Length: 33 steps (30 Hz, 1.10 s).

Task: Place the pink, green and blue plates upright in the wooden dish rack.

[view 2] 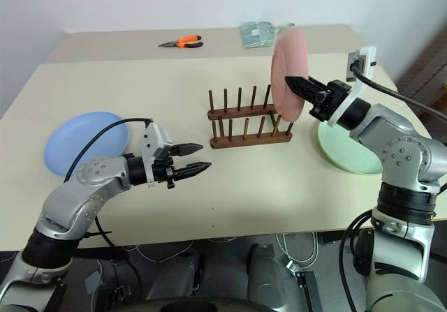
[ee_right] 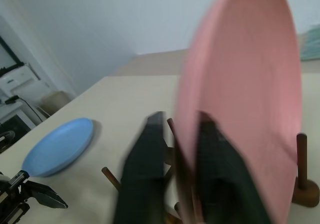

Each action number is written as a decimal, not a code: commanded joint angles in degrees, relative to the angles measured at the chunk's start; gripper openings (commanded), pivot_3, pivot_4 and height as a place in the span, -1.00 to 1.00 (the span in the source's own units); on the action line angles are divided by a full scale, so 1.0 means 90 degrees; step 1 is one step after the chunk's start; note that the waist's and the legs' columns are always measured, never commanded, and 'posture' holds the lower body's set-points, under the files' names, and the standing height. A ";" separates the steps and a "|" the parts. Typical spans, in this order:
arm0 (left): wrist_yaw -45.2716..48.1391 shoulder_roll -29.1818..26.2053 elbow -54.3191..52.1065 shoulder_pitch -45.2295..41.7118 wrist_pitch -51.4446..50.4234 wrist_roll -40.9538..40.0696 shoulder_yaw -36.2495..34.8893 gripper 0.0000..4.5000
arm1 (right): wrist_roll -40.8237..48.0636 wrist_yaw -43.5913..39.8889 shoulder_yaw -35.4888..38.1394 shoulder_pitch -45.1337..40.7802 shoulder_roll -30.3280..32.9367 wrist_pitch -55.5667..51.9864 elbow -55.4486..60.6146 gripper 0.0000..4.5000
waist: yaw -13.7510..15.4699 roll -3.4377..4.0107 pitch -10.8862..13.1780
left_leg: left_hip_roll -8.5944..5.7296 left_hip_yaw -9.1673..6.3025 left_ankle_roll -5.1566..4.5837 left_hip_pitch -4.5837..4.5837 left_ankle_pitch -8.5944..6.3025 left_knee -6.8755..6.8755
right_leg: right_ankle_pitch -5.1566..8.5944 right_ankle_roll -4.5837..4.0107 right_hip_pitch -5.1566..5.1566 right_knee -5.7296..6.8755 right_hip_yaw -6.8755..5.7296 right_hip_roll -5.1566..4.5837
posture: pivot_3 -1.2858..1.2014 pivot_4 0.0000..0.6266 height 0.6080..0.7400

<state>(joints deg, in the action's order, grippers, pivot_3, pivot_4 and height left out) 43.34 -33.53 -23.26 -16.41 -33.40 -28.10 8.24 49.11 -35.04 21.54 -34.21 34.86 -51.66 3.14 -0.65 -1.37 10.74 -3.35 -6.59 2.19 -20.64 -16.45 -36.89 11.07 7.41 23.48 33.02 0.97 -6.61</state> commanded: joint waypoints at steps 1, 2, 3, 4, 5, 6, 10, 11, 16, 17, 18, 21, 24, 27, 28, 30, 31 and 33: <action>-0.0007 0.0036 -0.0105 -0.0015 0.0000 0.0004 -0.0089 0.15 | -0.0659 0.0358 0.0156 -0.0264 0.0147 0.0979 0.0155 0.13 | -0.0001 0.0000 0.0000 | -0.0001 0.0000 0.0000 0.0000 0.0000 0.0000 | 0.0002 0.0003 0.0000 0.0000 0.0000 0.0000 | 0.03 -0.52 1.00; -0.0025 0.0096 -0.0064 -0.0044 -0.0039 -0.0046 -0.0099 0.38 | -0.0776 0.0457 0.0273 -0.0285 0.0202 0.1181 0.0156 0.36 | 0.0000 0.0001 0.0000 | -0.0001 0.0000 0.0000 0.0000 0.0000 0.0000 | 0.0003 0.0005 0.0000 0.0000 -0.0001 0.0000 | 0.03 -0.52 1.00; -0.0026 0.0150 -0.0040 -0.0078 -0.0082 -0.0100 -0.0096 0.50 | -0.0800 0.0509 0.0412 -0.0279 0.0269 0.1286 0.0170 0.40 | 0.0008 0.0001 0.0000 | -0.0001 0.0001 0.0000 0.0000 0.0000 -0.0001 | 0.0004 0.0008 0.0000 0.0000 0.0000 0.0000 | 0.03 -0.52 1.00; 0.0036 0.0179 -0.0067 -0.0107 -0.0104 -0.0136 -0.0038 0.72 | -0.0788 0.0516 0.0577 -0.0209 0.0375 0.1334 0.0212 0.40 | 0.0021 0.0001 0.0001 | -0.0002 0.0000 0.0000 -0.0002 0.0000 -0.0002 | 0.0006 0.0011 0.0000 -0.0001 0.0000 0.0000 | 0.03 -0.52 1.00; 0.0127 0.0191 -0.0126 -0.0139 0.0007 -0.0004 0.0148 0.92 | -0.0736 0.0514 0.0843 -0.0037 0.0531 0.1313 0.0210 0.40 | 0.0039 0.0002 0.0001 | -0.0003 -0.0002 0.0000 -0.0006 0.0000 -0.0005 | 0.0009 0.0015 0.0000 -0.0001 -0.0001 0.0000 | 0.03 -0.52 1.00; 0.0173 0.0211 -0.0165 -0.0169 0.0155 0.0190 0.0331 0.98 | -0.0681 0.0507 0.1067 0.0160 0.0681 0.1238 0.0174 0.40 | 0.0079 0.0001 0.0001 | -0.0005 -0.0006 0.0000 -0.0013 0.0000 -0.0009 | 0.0009 0.0016 0.0000 -0.0002 -0.0001 -0.0001 | 0.03 -0.52 1.00; 0.0258 0.0479 -0.0104 -0.0337 0.0263 0.0374 0.0730 1.00 | -0.1493 0.0063 0.0919 0.1658 0.1415 0.1547 0.0396 0.97 | 0.0181 -0.0007 -0.0005 | -0.0012 -0.0008 -0.0005 -0.0020 -0.0003 -0.0011 | 0.0005 0.0006 -0.0005 -0.0014 -0.0006 -0.0004 | 0.03 -0.52 1.00; 0.0298 0.0558 -0.0062 -0.0410 0.0277 0.0424 0.0846 1.00 | -0.1814 -0.0192 0.0628 0.2309 0.1644 0.1700 0.0688 0.97 | 0.0170 -0.0006 -0.0005 | -0.0012 -0.0007 -0.0006 -0.0021 -0.0003 -0.0011 | 0.0005 0.0007 -0.0007 -0.0017 -0.0006 -0.0005 | 0.03 -0.52 1.00; 0.0458 0.0780 0.0161 -0.0679 0.0412 0.0670 0.1163 1.00 | -0.3116 -0.0359 -0.0560 0.3787 0.2028 0.2295 0.1114 0.97 | 0.0009 0.0019 -0.0007 | -0.0005 0.0022 -0.0006 0.0002 -0.0005 -0.0012 | 0.0020 0.0031 -0.0007 -0.0001 0.0009 -0.0007 | 0.03 -0.52 1.00; 0.0473 0.0804 0.0200 -0.0725 0.0419 0.0681 0.1163 1.00 | -0.3357 -0.0240 -0.0766 0.3763 0.1984 0.2357 0.0968 0.97 | -0.0021 0.0023 -0.0004 | -0.0001 0.0028 -0.0005 0.0007 -0.0005 -0.0012 | 0.0020 0.0030 -0.0011 0.0001 0.0010 -0.0007 | 0.03 -0.52 1.00; 0.0490 0.0821 0.0228 -0.0763 0.0424 0.0686 0.1161 1.00 | -0.3577 -0.0147 -0.0938 0.3714 0.1948 0.2426 0.0827 0.97 | -0.0040 0.0024 -0.0003 | 0.0001 0.0033 -0.0004 0.0007 -0.0005 -0.0013 | 0.0020 0.0030 -0.0012 0.0001 0.0010 -0.0006 | 0.03 -0.52 1.00; 0.0548 0.0822 0.0278 -0.0821 0.0445 0.0704 0.1136 1.00 | -0.4153 0.0100 -0.1383 0.3446 0.1809 0.2616 0.0286 0.72 | -0.0035 0.0022 -0.0003 | 0.0008 0.0035 -0.0004 0.0018 -0.0006 -0.0013 | 0.0021 0.0028 -0.0013 0.0000 0.0003 -0.0004 | 0.03 -0.52 1.00; 0.0556 0.0769 0.0250 -0.0798 0.0450 0.0763 0.1086 1.00 | -0.4521 0.0282 -0.1625 0.3124 0.1667 0.2836 -0.0258 0.13 | 0.0004 0.0019 -0.0001 | 0.0005 0.0028 -0.0007 0.0011 -0.0006 -0.0011 | 0.0020 0.0028 -0.0011 -0.0003 0.0004 -0.0006 | 0.03 -0.52 1.00; 0.0513 0.0725 0.0171 -0.0726 0.0408 0.0763 0.1015 1.00 | -0.4612 0.0309 -0.1615 0.2899 0.1575 0.2929 -0.0447 -0.52 | 0.0036 0.0019 -0.0001 | -0.0001 0.0020 -0.0008 0.0005 -0.0006 -0.0012 | 0.0019 0.0029 -0.0011 -0.0005 0.0005 -0.0009 | 0.03 -0.52 1.00; 0.0499 0.0710 0.0138 -0.0685 0.0399 0.0763 0.1004 1.00 | -0.4679 0.0330 -0.1616 0.2849 0.1580 0.2966 -0.0450 -0.78 | 0.0045 0.0019 -0.0001 | -0.0001 0.0017 -0.0008 0.0006 -0.0006 -0.0013 | 0.0019 0.0029 -0.0012 -0.0004 0.0004 -0.0009 | 0.03 -0.52 1.00; 0.0468 0.0689 0.0092 -0.0609 0.0405 0.0795 0.1005 1.00 | -0.4804 0.0440 -0.1569 0.2745 0.1565 0.3049 -0.0444 -0.97 | 0.0032 0.0017 -0.0001 | -0.0001 0.0018 -0.0008 0.0009 -0.0006 -0.0013 | 0.0019 0.0030 -0.0014 -0.0003 0.0004 -0.0009 | 0.03 -0.52 1.00; 0.0456 0.0674 0.0079 -0.0576 0.0400 0.0810 0.1006 1.00 | -0.4907 0.0598 -0.1516 0.2651 0.1546 0.3142 -0.0452 -0.97 | 0.0023 0.0017 -0.0001 | -0.0001 0.0017 -0.0008 0.0010 -0.0006 -0.0015 | 0.0020 0.0030 -0.0016 -0.0003 0.0004 -0.0009 | 0.03 -0.52 1.00; 0.0422 0.0662 0.0040 -0.0509 0.0368 0.0788 0.0953 1.00 | -0.4999 0.0919 -0.1317 0.2366 0.1481 0.3353 -0.0430 -0.97 | 0.0014 0.0020 0.0000 | 0.0000 0.0017 -0.0008 0.0013 -0.0006 -0.0014 | 0.0020 0.0030 -0.0017 -0.0001 0.0004 -0.0008 | 0.03 -0.52 1.00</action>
<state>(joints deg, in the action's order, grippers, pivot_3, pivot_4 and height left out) 47.34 -27.33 -20.71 -21.14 -30.54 -20.91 18.26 5.21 -29.23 6.22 -10.58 48.11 -23.80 -1.63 -0.52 -1.19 10.75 -3.36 -6.44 2.12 -20.53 -16.50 -37.02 11.25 7.68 23.34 33.02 1.01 -6.69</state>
